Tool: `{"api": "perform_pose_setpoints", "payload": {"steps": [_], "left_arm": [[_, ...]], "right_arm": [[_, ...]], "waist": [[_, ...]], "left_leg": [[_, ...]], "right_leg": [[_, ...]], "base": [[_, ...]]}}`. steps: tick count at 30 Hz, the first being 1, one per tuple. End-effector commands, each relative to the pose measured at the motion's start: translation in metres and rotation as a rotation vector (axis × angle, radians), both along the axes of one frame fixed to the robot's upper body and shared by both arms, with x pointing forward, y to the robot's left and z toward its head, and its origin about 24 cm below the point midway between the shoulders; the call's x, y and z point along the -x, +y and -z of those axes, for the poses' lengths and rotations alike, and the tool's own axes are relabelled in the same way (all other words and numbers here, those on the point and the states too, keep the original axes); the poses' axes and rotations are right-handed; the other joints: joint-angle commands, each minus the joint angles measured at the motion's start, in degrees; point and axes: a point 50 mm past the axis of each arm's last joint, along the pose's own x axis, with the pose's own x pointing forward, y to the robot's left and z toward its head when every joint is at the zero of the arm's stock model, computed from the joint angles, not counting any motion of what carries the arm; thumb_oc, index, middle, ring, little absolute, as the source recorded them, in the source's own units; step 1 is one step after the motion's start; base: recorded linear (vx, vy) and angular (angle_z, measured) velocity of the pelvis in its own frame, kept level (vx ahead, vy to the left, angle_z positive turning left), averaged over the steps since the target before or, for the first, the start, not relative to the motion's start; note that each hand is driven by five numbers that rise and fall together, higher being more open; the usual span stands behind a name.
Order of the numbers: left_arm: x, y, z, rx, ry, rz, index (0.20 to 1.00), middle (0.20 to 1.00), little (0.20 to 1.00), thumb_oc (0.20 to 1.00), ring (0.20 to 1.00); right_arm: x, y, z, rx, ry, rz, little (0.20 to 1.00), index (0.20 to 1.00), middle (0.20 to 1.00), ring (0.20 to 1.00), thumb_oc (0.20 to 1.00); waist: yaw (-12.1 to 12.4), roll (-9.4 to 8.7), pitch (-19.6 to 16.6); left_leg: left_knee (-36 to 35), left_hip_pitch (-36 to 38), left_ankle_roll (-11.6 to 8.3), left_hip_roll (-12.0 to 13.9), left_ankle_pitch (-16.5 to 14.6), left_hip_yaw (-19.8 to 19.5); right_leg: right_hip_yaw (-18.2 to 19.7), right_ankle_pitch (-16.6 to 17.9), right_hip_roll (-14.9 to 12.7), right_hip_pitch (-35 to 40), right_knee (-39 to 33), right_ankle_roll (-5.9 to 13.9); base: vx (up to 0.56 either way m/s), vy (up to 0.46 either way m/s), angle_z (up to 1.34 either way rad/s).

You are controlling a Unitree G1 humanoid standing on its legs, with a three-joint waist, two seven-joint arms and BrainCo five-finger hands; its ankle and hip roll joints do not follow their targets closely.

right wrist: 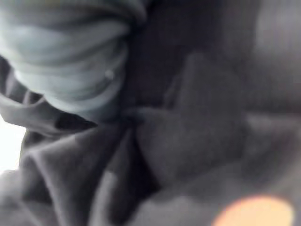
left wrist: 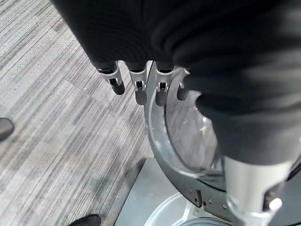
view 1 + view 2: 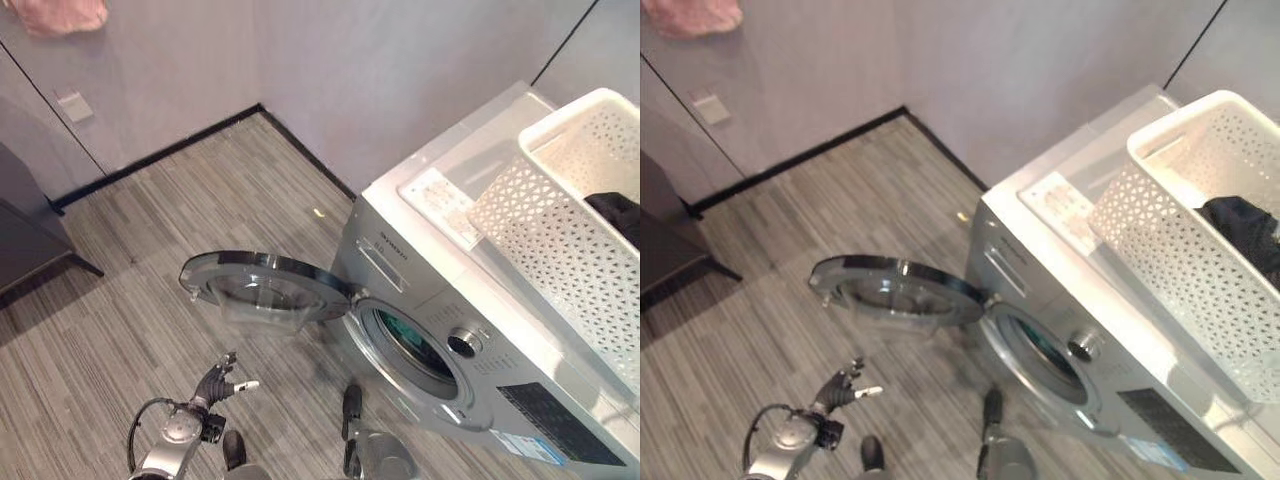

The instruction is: Grab the laundry basket,head to the washer,open it,put in the laundry and shut it.

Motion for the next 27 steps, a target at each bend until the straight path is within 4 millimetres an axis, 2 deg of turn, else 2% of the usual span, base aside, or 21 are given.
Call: {"api": "perform_pose_setpoints", "payload": {"steps": [1, 6, 9, 11, 14, 17, 22, 27], "left_arm": [[-0.016, 0.004, -0.008, -0.037, -0.039, 0.049, 1.0, 1.0, 1.0, 1.0, 1.0], [-0.009, 0.003, -0.003, -0.032, -0.015, 0.037, 1.0, 1.0, 1.0, 1.0, 1.0], [-0.008, 0.0, -0.001, -0.03, -0.01, 0.039, 1.0, 1.0, 1.0, 1.0, 1.0], [-0.009, -0.001, -0.001, -0.029, -0.012, 0.036, 1.0, 1.0, 1.0, 1.0, 1.0], [-0.013, -0.007, -0.002, -0.026, -0.03, 0.041, 1.0, 1.0, 1.0, 1.0, 1.0], [-0.015, -0.009, -0.005, -0.025, -0.046, 0.047, 1.0, 1.0, 1.0, 1.0, 1.0], [-0.024, -0.012, -0.012, -0.03, -0.082, 0.062, 1.0, 1.0, 1.0, 1.0, 1.0], [-0.04, -0.02, -0.028, -0.016, -0.167, 0.094, 1.0, 1.0, 1.0, 1.0, 1.0]], "right_arm": [[0.002, -0.006, -0.038, -0.015, -0.265, 0.046, 0.2, 0.2, 0.2, 0.2, 0.2], [0.02, -0.005, -0.058, -0.005, -0.453, 0.08, 0.2, 0.2, 0.2, 0.2, 0.2], [0.02, 0.001, -0.072, 0.001, -0.573, 0.074, 0.2, 0.2, 0.2, 0.2, 0.2], [0.018, 0.005, -0.077, 0.016, -0.616, 0.069, 0.2, 0.2, 0.2, 0.2, 0.2], [0.011, 0.015, -0.1, 0.047, -0.78, 0.071, 0.2, 0.2, 0.2, 0.2, 0.2], [0.003, 0.022, -0.112, 0.063, -0.849, 0.076, 0.2, 0.2, 0.2, 0.2, 0.2], [-0.008, 0.029, -0.148, 0.095, -0.965, 0.074, 0.2, 0.2, 0.2, 0.2, 0.2], [-0.017, 0.038, -0.184, 0.126, -1.08, 0.092, 0.2, 0.2, 0.2, 0.2, 0.2]], "waist": [[0.6, -1.67, -1.2], [0.3, -1.27, -3.2], [0.5, -1.12, -4.2], [0.5, -1.06, -4.6], [1.4, -0.9, -5.7], [1.8, -0.91, -6.1], [2.3, -1.01, -6.6], [3.0, -1.36, -6.8]], "left_leg": [[0.3, 1.2, -0.72, 3.3, 0.0, 0.3], [0.3, 2.7, -0.65, 3.3, -0.7, 0.5], [0.3, 3.5, -0.46, 3.2, -1.1, 0.4], [0.3, 3.9, -0.34, 3.1, -1.3, 0.5], [0.4, 5.1, -0.02, 2.8, -1.9, 0.6], [0.6, 5.6, 0.14, 2.6, -2.1, 0.8], [0.7, 6.0, 0.14, 2.7, -2.1, 0.8], [1.4, 6.0, 0.23, 2.9, -2.2, 0.6]], "right_leg": [[1.9, -4.4, -4.1, 1.5, 0.2, 4.66], [1.9, -4.8, -3.8, 3.1, 0.1, 4.58], [2.0, -5.0, -3.7, 3.9, 0.0, 4.56], [2.0, -5.0, -3.8, 4.3, 0.0, 4.57], [2.0, -5.1, -4.0, 5.3, 0.0, 4.62], [2.1, -5.1, -4.1, 5.8, 0.0, 4.61], [2.2, -5.3, -4.0, 6.2, 0.0, 4.49], [2.3, -5.3, -3.8, 6.5, 0.0, 4.29]], "base": [[0.04, 0.0, 0.02], [0.02, 0.008, 0.02], [0.0, 0.006, 0.01], [0.01, 0.02, -0.01], [0.0, 0.037, 0.01], [0.0, 0.0, 0.0], [0.0, 0.001, -0.01], [0.0, 0.0, 0.01]]}}
